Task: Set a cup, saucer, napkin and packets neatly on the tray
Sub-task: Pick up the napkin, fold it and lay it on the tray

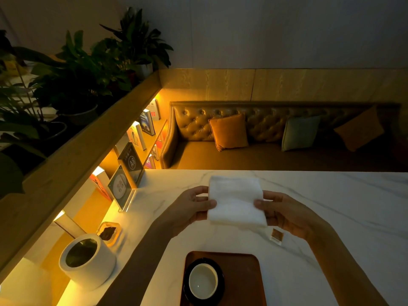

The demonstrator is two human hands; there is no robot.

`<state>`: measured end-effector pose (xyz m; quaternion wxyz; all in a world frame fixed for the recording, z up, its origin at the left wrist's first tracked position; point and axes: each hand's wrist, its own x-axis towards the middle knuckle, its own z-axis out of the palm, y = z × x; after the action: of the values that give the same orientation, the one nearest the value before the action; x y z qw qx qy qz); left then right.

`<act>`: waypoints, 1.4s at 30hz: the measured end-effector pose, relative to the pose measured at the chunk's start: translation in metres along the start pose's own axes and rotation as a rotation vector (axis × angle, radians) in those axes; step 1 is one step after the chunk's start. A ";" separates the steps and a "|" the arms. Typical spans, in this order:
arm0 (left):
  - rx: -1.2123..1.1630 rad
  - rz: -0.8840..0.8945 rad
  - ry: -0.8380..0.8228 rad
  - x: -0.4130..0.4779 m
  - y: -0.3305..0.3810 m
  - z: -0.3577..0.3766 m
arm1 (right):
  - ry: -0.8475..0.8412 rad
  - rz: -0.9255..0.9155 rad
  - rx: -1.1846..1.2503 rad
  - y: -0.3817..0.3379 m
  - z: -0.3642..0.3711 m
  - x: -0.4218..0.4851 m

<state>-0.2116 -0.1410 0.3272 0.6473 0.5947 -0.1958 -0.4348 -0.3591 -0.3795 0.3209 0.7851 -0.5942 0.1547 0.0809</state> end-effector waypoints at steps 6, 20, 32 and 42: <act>0.193 0.315 0.063 -0.004 -0.006 0.010 | 0.113 -0.249 -0.082 0.000 0.010 -0.007; 0.264 0.789 -0.111 -0.003 -0.009 0.023 | 0.214 -0.638 -0.201 -0.008 0.024 -0.026; -0.422 0.213 -0.156 -0.007 -0.035 0.027 | 0.068 -0.460 0.150 0.035 0.008 -0.026; 0.204 0.228 0.094 -0.008 -0.049 0.045 | 0.455 -0.404 -0.322 0.052 0.019 -0.031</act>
<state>-0.2667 -0.1569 0.2935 0.6372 0.6509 -0.2745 -0.3081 -0.4017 -0.3454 0.2889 0.6268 -0.7320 0.1901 -0.1875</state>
